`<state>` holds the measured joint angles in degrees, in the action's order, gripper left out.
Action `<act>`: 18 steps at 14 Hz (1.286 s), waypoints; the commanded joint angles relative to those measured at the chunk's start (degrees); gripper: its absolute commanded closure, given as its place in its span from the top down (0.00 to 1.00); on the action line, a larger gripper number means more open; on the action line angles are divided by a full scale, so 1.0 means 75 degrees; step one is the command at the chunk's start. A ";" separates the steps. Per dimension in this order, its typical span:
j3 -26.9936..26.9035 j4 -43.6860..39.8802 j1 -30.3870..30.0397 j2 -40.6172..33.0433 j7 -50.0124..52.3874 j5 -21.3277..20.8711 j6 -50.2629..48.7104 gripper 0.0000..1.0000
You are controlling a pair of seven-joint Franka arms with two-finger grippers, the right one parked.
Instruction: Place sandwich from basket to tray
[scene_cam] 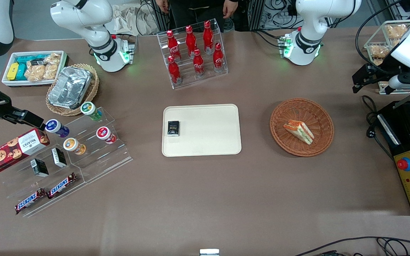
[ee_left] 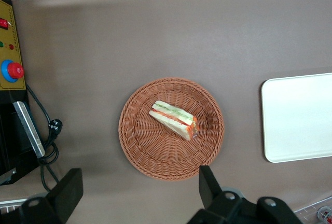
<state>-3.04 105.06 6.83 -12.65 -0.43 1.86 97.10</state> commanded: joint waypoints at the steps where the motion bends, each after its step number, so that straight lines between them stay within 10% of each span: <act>1: 0.0031 -0.0098 -0.0067 0.0012 -0.0131 0.0020 -0.0312 0.99; 18: 0.0277 -0.0262 0.0155 0.0105 0.3439 -0.0061 -0.0513 0.99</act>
<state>-1.07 104.70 7.45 -12.84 19.57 1.91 94.16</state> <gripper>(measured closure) 0.004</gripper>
